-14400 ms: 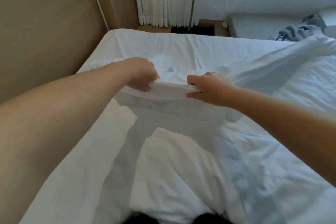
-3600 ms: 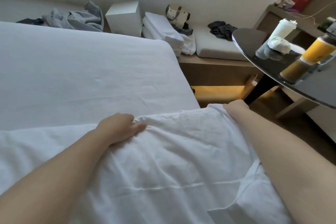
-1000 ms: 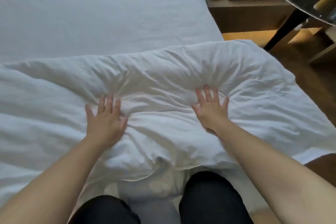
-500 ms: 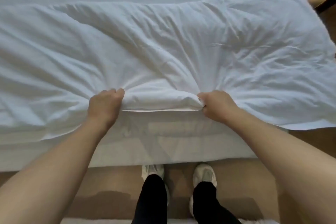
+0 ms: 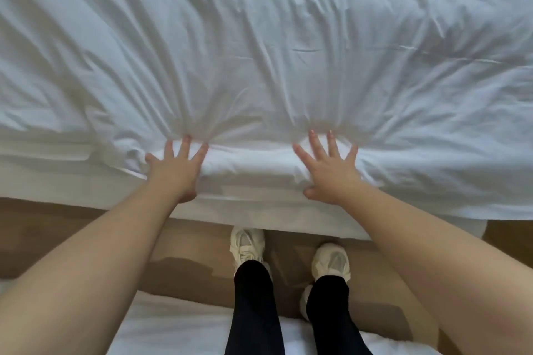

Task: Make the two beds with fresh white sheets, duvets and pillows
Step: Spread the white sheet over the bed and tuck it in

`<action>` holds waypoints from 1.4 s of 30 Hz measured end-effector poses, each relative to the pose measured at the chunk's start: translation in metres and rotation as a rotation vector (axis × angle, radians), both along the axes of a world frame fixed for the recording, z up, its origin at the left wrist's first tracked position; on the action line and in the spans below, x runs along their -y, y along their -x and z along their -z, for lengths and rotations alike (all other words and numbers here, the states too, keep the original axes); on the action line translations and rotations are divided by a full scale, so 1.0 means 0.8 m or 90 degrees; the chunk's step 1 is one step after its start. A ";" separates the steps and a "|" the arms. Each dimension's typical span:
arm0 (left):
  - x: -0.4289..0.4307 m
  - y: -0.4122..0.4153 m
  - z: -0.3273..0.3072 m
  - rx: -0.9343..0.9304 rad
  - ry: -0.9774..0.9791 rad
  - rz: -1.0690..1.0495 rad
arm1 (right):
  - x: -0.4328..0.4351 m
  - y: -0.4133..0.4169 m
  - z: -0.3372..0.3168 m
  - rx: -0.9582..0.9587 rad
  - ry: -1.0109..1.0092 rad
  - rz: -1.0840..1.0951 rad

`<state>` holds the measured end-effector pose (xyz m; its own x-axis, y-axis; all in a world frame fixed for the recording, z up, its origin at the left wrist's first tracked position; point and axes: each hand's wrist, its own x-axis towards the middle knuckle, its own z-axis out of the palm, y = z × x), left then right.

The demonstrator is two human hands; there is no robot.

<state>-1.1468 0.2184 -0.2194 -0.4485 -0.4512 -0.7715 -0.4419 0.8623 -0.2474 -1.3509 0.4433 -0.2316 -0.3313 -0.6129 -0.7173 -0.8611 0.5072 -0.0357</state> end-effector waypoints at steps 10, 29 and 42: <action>0.077 -0.116 -0.078 -0.059 0.065 -0.064 | 0.108 -0.106 -0.087 0.092 0.096 -0.019; 0.431 -0.393 -0.004 -0.093 0.004 0.279 | 0.412 -0.351 -0.016 0.127 -0.231 0.016; 0.558 -0.445 -0.083 -0.067 0.080 -0.098 | 0.627 -0.433 -0.098 0.146 0.067 0.031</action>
